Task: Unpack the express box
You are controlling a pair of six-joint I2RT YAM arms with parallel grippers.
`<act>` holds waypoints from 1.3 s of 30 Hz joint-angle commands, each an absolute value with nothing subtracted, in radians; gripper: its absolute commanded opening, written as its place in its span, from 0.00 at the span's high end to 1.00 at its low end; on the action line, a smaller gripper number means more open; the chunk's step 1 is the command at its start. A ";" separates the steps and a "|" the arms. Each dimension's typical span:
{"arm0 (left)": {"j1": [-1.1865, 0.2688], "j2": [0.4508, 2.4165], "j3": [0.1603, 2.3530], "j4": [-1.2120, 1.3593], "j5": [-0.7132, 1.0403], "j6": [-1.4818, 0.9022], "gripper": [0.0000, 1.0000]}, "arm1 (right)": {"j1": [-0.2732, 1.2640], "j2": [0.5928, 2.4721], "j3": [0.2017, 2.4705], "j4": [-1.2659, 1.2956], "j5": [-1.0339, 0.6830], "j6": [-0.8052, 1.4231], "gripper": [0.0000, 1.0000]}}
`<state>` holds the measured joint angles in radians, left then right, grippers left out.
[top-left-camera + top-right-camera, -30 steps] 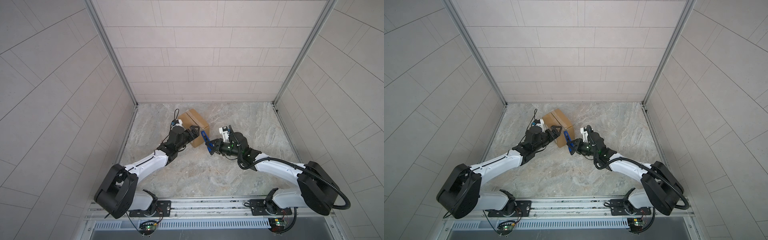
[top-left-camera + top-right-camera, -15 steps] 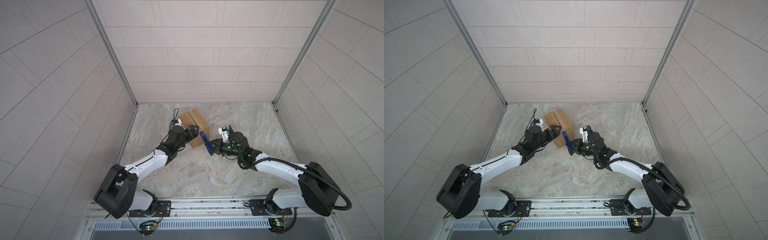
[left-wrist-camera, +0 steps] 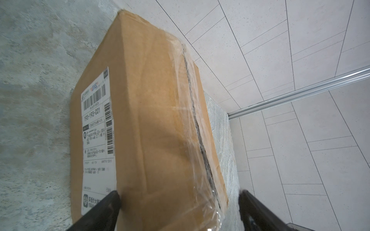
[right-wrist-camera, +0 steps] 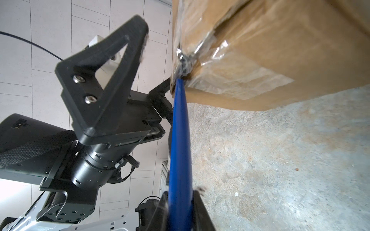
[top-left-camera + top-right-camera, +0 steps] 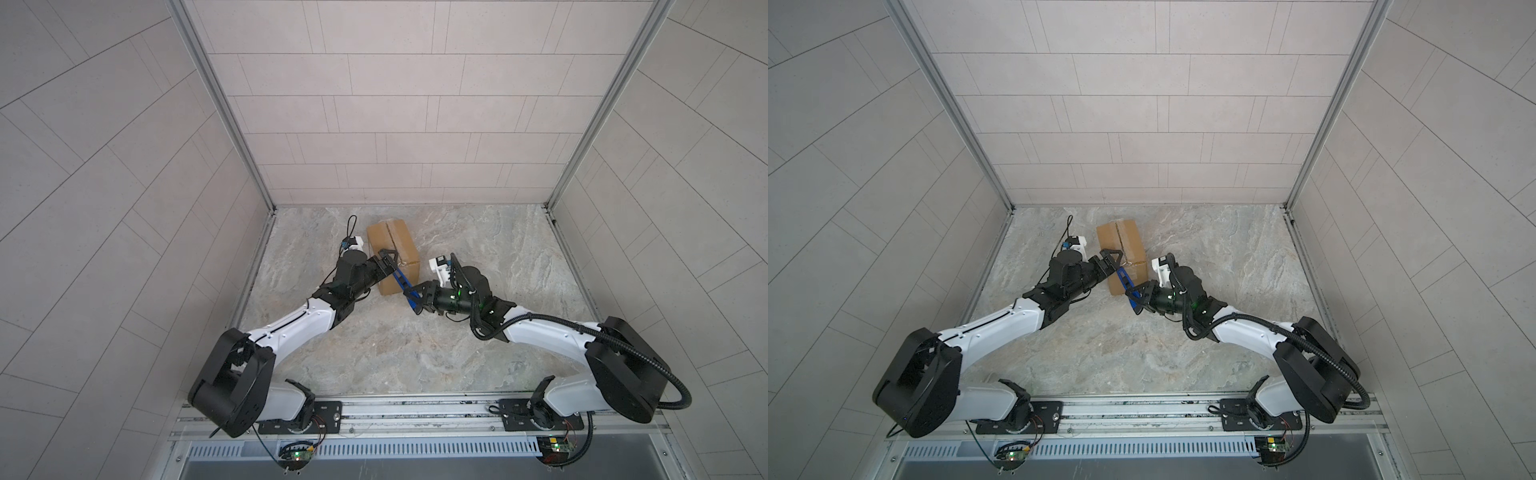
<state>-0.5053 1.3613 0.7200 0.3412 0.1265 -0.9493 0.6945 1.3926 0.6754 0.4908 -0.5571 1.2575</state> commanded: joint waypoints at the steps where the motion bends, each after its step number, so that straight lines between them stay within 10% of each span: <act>1: -0.509 1.353 0.742 0.366 0.140 -0.942 0.05 | 0.696 1.320 0.691 0.427 -0.550 1.237 1.00; 22: -0.433 1.374 0.738 0.298 0.124 -0.871 0.05 | 0.684 0.980 0.771 -0.268 -0.302 0.877 1.00; 39: -0.428 1.444 0.761 0.223 0.122 -0.848 0.06 | 0.778 1.190 1.203 -0.700 -0.082 0.492 1.00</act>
